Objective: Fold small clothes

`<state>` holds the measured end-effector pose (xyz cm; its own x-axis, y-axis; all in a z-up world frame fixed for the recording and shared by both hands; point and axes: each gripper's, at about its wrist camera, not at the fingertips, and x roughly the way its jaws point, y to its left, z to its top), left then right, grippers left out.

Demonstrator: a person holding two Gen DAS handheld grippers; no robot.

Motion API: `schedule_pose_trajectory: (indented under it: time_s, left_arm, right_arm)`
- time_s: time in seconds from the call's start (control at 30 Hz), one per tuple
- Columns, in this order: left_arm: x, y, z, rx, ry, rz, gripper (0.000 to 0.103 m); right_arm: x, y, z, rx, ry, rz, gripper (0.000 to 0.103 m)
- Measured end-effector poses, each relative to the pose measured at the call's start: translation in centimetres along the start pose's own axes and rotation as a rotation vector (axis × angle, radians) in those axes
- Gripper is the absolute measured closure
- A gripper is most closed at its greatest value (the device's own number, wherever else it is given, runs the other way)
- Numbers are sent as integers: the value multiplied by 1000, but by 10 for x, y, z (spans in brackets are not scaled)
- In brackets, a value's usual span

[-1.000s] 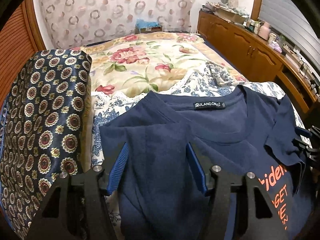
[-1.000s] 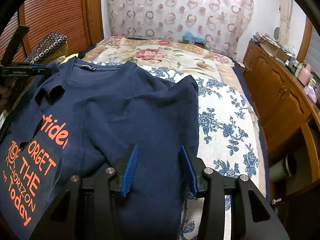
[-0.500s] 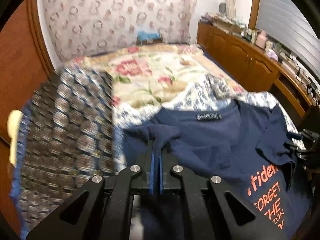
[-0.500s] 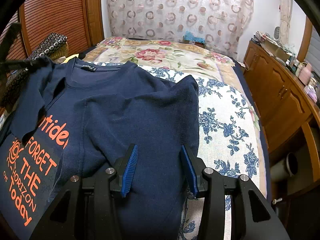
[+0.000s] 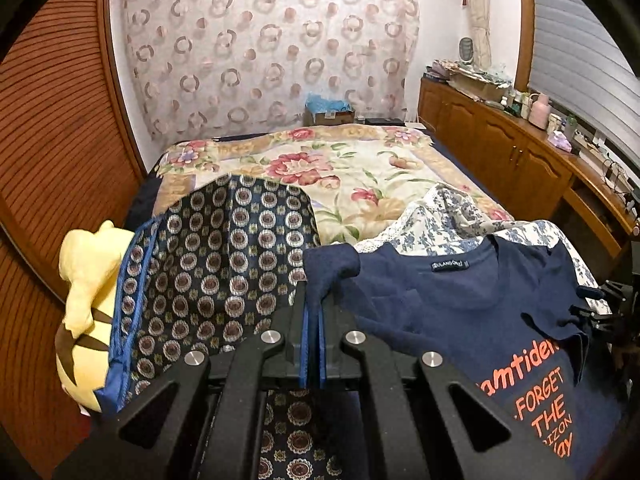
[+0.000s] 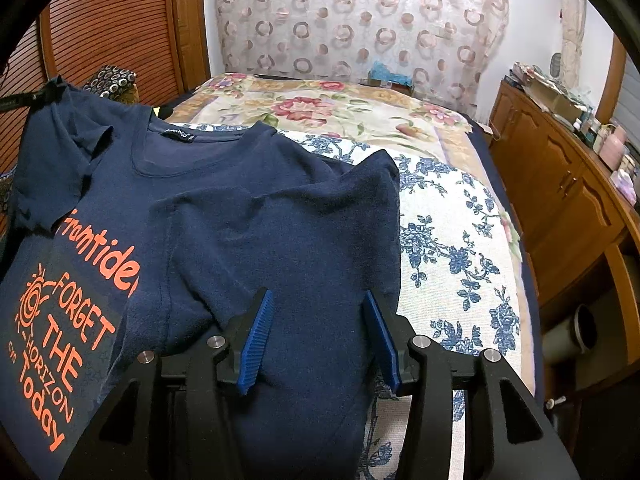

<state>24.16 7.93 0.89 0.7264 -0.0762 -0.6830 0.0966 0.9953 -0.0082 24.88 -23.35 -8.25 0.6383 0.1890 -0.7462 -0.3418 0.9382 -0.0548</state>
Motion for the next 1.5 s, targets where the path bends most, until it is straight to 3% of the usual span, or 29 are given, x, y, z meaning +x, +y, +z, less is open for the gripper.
schedule_pose_trajectory:
  time_s: [0.3,0.53,0.63,0.83,1.03,1.1,1.17,1.23,1.27,1.5]
  left_arm:
    - [-22,-9,-28,-3,-54,-65,99]
    - [-33,-21,-39,6,-76,-111,99]
    - [-36,-29,-44,26,-81,-125,99]
    - [-42,-37,-53,36,-80,-157,99]
    - [-48,-42,-59,46,-83,-171,99]
    - [-52,-44,-61,50,-86,-176,99]
    - [-55,-47,-63,56,-90,-180,99]
    - [-58,-51,-67,70,-93,-177,99]
    - [-59,-53,-68,78,-91,-177,99]
    - [-74,-64,-84,92,-114,-201,99]
  right_arm:
    - [-3,-6,3,12,-5,-27,52]
    - [4,-43,16,93,17,-33,52]
    - [14,-54,21,135,38,3,52]
    - [37,-52,43,141,52,35,52]
    - [59,-38,60,93,37,-6,53]
    - [62,-36,62,92,39,-6,56]
    - [63,-33,61,83,36,5,67]
    - [61,-31,59,60,32,15,89]
    - [60,-31,58,51,37,24,93]
    - [29,-22,40,12,-29,48,98]
